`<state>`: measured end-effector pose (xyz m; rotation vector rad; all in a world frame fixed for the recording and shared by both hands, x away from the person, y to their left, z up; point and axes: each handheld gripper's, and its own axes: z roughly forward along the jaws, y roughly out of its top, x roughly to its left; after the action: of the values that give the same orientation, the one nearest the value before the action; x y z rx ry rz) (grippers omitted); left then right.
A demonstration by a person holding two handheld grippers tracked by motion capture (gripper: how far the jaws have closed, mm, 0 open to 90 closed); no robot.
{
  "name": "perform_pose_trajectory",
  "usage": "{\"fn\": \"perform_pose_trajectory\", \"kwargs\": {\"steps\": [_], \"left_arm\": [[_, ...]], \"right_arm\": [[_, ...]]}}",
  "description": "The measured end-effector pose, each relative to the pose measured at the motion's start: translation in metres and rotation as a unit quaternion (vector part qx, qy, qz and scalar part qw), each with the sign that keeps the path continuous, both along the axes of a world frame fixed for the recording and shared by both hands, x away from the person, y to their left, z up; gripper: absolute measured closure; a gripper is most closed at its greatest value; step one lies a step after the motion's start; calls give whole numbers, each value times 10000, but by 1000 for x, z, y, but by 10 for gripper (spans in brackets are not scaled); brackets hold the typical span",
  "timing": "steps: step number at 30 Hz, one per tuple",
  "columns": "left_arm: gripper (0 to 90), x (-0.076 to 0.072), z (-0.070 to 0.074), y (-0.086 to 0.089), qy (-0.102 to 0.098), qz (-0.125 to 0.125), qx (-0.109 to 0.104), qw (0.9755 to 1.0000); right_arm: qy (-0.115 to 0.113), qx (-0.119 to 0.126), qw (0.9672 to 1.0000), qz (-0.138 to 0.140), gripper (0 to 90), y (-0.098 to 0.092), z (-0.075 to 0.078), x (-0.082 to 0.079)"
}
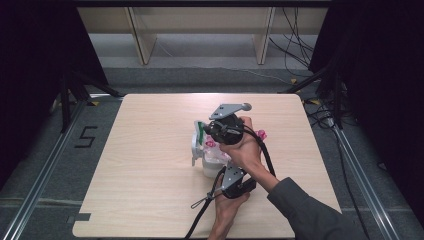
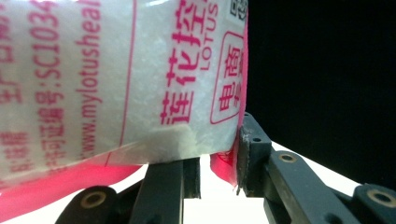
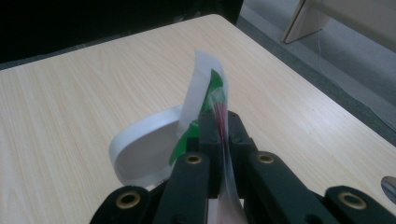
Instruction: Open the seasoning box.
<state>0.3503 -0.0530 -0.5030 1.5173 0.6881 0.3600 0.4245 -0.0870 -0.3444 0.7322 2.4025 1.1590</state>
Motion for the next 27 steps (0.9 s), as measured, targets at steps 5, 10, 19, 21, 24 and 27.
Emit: {"fn": "perform_pose_trajectory", "kwargs": {"steps": [5, 10, 19, 21, 24, 27], "left_arm": [[736, 0, 0, 0, -11, 18, -1, 10000], [736, 0, 0, 0, -12, 24, -14, 10000], [736, 0, 0, 0, -1, 19, 4, 10000], [736, 0, -1, -1, 21, 13, -10, 10000], [737, 0, 1, 0, -4, 30, -9, 10000], [737, 0, 0, 0, -1, 13, -12, 10000]], "right_arm": [[-103, -3, 9999, 52, 889, 1, -1, 1], [-71, -55, 9999, 69, 889, 2, -2, 1], [-9, 92, 10000, -9, 890, 0, -1, 2], [-10, -49, 10000, 23, 890, 1, -3, 2], [-9, -30, 10000, -12, 890, 1, -3, 3], [3, 20, 10000, -7, 890, -1, 0, 3]]}}
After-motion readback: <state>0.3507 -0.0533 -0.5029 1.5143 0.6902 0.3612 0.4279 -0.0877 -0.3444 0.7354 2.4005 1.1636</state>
